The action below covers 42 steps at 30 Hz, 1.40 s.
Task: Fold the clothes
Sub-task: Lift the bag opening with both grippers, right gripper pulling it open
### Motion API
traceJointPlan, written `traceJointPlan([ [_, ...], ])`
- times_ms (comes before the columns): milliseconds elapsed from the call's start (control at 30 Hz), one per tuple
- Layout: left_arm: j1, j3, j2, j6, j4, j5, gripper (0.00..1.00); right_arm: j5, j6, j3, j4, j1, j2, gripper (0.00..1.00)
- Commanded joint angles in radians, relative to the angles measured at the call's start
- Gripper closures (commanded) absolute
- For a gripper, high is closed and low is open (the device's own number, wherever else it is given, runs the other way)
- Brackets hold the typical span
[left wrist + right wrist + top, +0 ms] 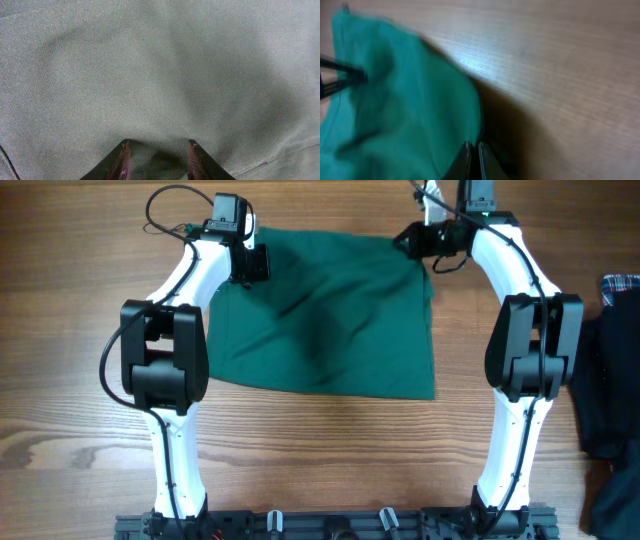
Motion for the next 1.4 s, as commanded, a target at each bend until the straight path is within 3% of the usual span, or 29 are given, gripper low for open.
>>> traceJointPlan([
  [0, -0.001, 0.000, 0.026, 0.019, 0.000, -0.025, 0.61, -0.015, -0.180, 0.017, -0.153, 0.022, -0.045, 0.96],
  [200, -0.001, 0.000, 0.026, 0.019, 0.013, -0.025, 0.59, 0.232, -0.283, 0.013, -0.500, 0.097, -0.060, 0.96],
  [400, 0.000, 0.001, 0.022, 0.019, 0.023, -0.025, 0.59, 0.322, -0.254, -0.002, -0.627, 0.181, -0.058, 0.96],
  [500, 0.000, 0.006, -0.073, 0.019, -0.004, -0.024, 0.63, 0.367, -0.205, -0.002, -0.628, 0.185, -0.058, 0.96],
  [667, 0.008, 0.006, -0.261, 0.014, 0.021, -0.093, 0.58, 0.366, -0.203, -0.044, -0.583, 0.185, -0.058, 0.96],
  [733, 0.033, 0.006, -0.249, -0.048, 0.085, -0.171, 0.53, 0.366, -0.201, -0.092, -0.531, 0.185, -0.058, 0.96],
  [800, 0.076, 0.006, -0.226, -0.161, 0.157, -0.169, 0.54, 0.366, -0.201, -0.123, -0.498, 0.185, -0.058, 0.96],
  [900, 0.151, 0.006, -0.160, -0.349, 0.260, -0.026, 0.58, 0.366, -0.198, -0.163, -0.449, 0.185, -0.058, 0.96],
  [967, 0.187, 0.006, -0.095, -0.376, 0.301, 0.077, 0.59, 0.367, -0.180, -0.168, -0.431, 0.185, -0.058, 0.96],
  [1367, 0.200, 0.006, 0.001, -0.371, 0.243, 0.111, 0.49, 0.367, -0.156, -0.168, -0.391, 0.185, -0.058, 0.95],
])
